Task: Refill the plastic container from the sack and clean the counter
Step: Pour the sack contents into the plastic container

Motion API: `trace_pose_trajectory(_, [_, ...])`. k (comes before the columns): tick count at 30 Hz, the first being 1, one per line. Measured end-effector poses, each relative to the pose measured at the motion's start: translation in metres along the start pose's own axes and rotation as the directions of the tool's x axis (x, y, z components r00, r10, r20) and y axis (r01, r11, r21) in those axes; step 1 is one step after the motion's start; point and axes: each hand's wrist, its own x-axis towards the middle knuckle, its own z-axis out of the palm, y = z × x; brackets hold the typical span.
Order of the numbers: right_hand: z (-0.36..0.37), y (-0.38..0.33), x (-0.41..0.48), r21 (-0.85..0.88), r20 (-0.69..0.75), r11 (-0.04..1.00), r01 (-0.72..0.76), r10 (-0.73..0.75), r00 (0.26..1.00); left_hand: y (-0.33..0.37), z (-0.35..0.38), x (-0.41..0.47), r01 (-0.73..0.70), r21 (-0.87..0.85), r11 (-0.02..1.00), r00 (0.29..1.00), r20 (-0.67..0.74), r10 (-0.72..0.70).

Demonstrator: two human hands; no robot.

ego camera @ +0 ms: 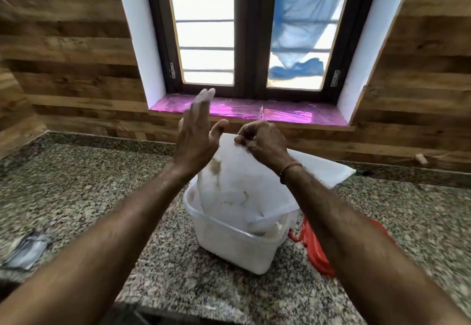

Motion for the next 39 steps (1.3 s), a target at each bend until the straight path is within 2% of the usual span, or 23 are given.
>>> trace_pose_trajectory(2, [-0.001, 0.0, 0.001, -0.028, -0.008, 0.999, -0.031, 0.031, 0.999, -0.004, 0.003, -0.01, -0.2, 0.161, 0.966, 0.968, 0.186, 0.17])
trace_pose_trajectory(3, [-0.002, 0.001, 0.001, -0.052, -0.014, 0.997, -0.055, 0.054, 0.998, -0.011, 0.006, -0.017, -0.236, 0.234, 0.943, 0.94, 0.302, 0.161])
trace_pose_trajectory(4, [0.0, 0.002, 0.0, -0.082, -0.01, 0.994, -0.072, 0.072, 0.997, -0.017, 0.007, -0.023, -0.197, 0.286, 0.938, 0.926, 0.369, 0.082])
trace_pose_trajectory(6, [0.005, 0.005, -0.003, -0.115, 0.018, 0.99, -0.078, 0.08, 0.997, -0.023, 0.007, -0.031, -0.049, 0.315, 0.948, 0.947, 0.315, -0.056])
trace_pose_trajectory(7, [0.007, 0.005, -0.005, -0.119, 0.037, 0.991, -0.068, 0.073, 0.997, -0.023, 0.005, -0.032, -0.054, 0.301, 0.952, 0.969, 0.245, -0.023])
trace_pose_trajectory(8, [0.009, 0.004, -0.006, -0.123, 0.051, 0.991, -0.054, 0.06, 0.997, -0.02, 0.004, -0.033, -0.123, 0.302, 0.945, 0.978, 0.2, 0.064])
trace_pose_trajectory(10, [0.011, 0.002, -0.005, -0.121, 0.068, 0.992, -0.023, 0.032, 0.997, -0.015, 0.0, -0.032, -0.243, 0.3, 0.923, 0.945, 0.288, 0.156])
trace_pose_trajectory(11, [0.013, 0.0, -0.005, -0.125, 0.071, 0.992, -0.006, 0.015, 0.997, -0.013, -0.002, -0.031, -0.233, 0.314, 0.92, 0.928, 0.356, 0.113])
trace_pose_trajectory(15, [0.017, -0.003, -0.005, -0.146, 0.044, 0.989, 0.04, -0.033, 0.998, -0.015, -0.005, -0.029, 0.061, 0.362, 0.93, 0.932, 0.313, -0.183])
trace_pose_trajectory(17, [0.017, -0.001, -0.007, -0.151, 0.011, 0.987, 0.048, -0.047, 0.999, -0.024, -0.005, -0.033, 0.196, 0.297, 0.935, 0.917, 0.283, -0.282])
trace_pose_trajectory(18, [0.017, 0.0, -0.007, -0.158, -0.012, 0.986, 0.053, -0.055, 0.998, -0.028, -0.006, -0.035, 0.199, 0.296, 0.934, 0.919, 0.273, -0.283])
trace_pose_trajectory(20, [0.015, 0.002, -0.006, -0.162, -0.028, 0.985, 0.068, -0.073, 0.997, -0.031, -0.006, -0.039, 0.019, 0.301, 0.954, 0.969, 0.229, -0.092])
trace_pose_trajectory(22, [0.015, 0.0, -0.004, -0.161, -0.009, 0.982, 0.095, -0.098, 0.995, -0.022, -0.005, -0.037, -0.176, 0.272, 0.946, 0.96, 0.259, 0.104])
trace_pose_trajectory(23, [0.015, -0.002, -0.003, -0.161, -0.001, 0.981, 0.103, -0.105, 0.995, -0.017, -0.004, -0.035, -0.207, 0.273, 0.94, 0.946, 0.302, 0.121])
trace_pose_trajectory(25, [0.017, -0.002, -0.003, -0.167, -0.005, 0.98, 0.108, -0.111, 0.994, -0.011, -0.002, -0.028, -0.101, 0.328, 0.939, 0.937, 0.347, -0.021])
trace_pose_trajectory(27, [0.018, 0.0, -0.004, -0.177, -0.021, 0.98, 0.096, -0.101, 0.995, -0.019, -0.001, -0.022, 0.107, 0.323, 0.94, 0.909, 0.352, -0.225])
trace_pose_trajectory(29, [0.016, 0.007, -0.003, -0.167, -0.039, 0.982, 0.088, -0.096, 0.995, -0.033, -0.004, -0.022, 0.321, 0.132, 0.938, 0.851, 0.394, -0.347])
trace_pose_trajectory(30, [0.015, 0.009, 0.0, -0.157, -0.042, 0.984, 0.079, -0.087, 0.995, -0.038, -0.004, -0.023, 0.44, -0.061, 0.896, 0.812, 0.453, -0.367])
trace_pose_trajectory(32, [0.014, 0.007, 0.006, -0.132, -0.03, 0.989, 0.068, -0.073, 0.997, -0.045, -0.001, -0.027, 0.604, -0.434, 0.669, 0.764, 0.554, -0.33])
trace_pose_trajectory(33, [0.015, 0.003, 0.008, -0.124, -0.024, 0.989, 0.079, -0.083, 0.996, -0.046, 0.002, -0.029, 0.636, -0.53, 0.561, 0.755, 0.577, -0.311])
trace_pose_trajectory(35, [0.014, -0.004, 0.01, -0.106, -0.006, 0.99, 0.094, -0.095, 0.995, -0.047, 0.006, -0.028, 0.663, -0.615, 0.427, 0.746, 0.588, -0.312])
trace_pose_trajectory(37, [0.004, -0.005, 0.008, -0.123, 0.071, 0.989, 0.076, -0.068, 0.995, -0.053, 0.009, -0.025, 0.663, -0.668, 0.338, 0.748, 0.575, -0.33])
trace_pose_trajectory(39, [-0.014, 0.006, 0.006, -0.263, 0.171, 0.965, -0.001, 0.048, 0.984, -0.063, 0.01, -0.022, 0.665, -0.702, 0.256, 0.735, 0.555, -0.389])
